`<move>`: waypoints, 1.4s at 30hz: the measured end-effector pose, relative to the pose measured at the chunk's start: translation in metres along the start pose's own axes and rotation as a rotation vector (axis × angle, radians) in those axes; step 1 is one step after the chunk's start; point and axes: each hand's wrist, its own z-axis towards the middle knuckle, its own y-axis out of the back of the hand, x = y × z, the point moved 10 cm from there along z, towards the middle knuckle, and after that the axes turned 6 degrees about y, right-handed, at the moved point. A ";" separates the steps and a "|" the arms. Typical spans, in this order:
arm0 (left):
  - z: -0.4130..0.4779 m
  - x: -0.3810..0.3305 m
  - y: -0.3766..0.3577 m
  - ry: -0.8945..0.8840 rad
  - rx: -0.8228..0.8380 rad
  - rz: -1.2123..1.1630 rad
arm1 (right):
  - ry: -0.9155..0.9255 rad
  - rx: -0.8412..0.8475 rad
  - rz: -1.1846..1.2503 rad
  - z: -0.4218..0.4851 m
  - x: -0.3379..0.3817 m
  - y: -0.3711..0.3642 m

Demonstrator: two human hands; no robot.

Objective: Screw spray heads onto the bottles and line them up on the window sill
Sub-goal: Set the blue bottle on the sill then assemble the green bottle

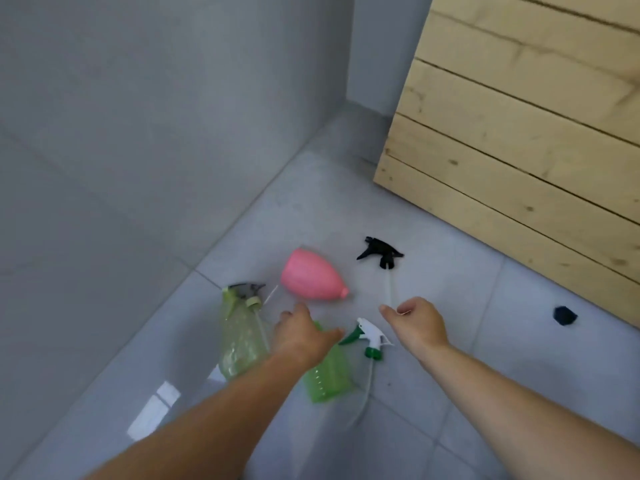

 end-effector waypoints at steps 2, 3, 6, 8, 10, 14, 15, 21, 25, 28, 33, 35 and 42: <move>0.003 0.009 -0.010 0.022 0.007 0.021 | -0.087 -0.023 0.030 -0.011 -0.027 -0.014; 0.003 0.011 -0.014 0.029 0.009 0.033 | -0.108 -0.012 0.032 -0.015 -0.036 -0.022; 0.005 0.016 -0.025 0.026 0.013 0.059 | -0.142 0.033 0.002 -0.020 -0.049 -0.041; 0.005 0.021 -0.031 0.025 0.018 0.082 | -0.139 0.034 -0.013 -0.018 -0.051 -0.050; 0.005 0.029 -0.039 0.037 0.039 0.099 | -0.127 0.025 -0.036 -0.016 -0.053 -0.057; 0.006 0.040 -0.050 0.069 0.087 0.055 | -0.105 0.002 -0.057 -0.012 -0.056 -0.060; 0.006 0.041 -0.052 0.076 0.097 0.030 | -0.105 0.007 -0.056 -0.011 -0.056 -0.061; 0.001 0.043 -0.063 0.078 0.200 -0.192 | -0.129 0.082 0.057 -0.014 -0.062 -0.065; -0.012 0.031 -0.051 0.055 0.259 -0.249 | -0.083 0.155 0.234 -0.024 -0.049 -0.050; -0.027 0.009 -0.025 -0.051 0.282 -0.211 | -0.040 0.206 0.261 -0.035 -0.026 -0.020; -0.079 -0.045 0.041 -0.299 0.232 -0.137 | 0.114 0.127 0.257 -0.050 0.049 0.070; -0.108 -0.064 0.070 -0.381 0.189 -0.111 | 0.211 0.008 0.339 -0.060 0.090 0.124; -0.196 -0.085 0.137 -0.557 0.107 -0.136 | 0.505 -0.293 0.831 -0.153 0.184 0.283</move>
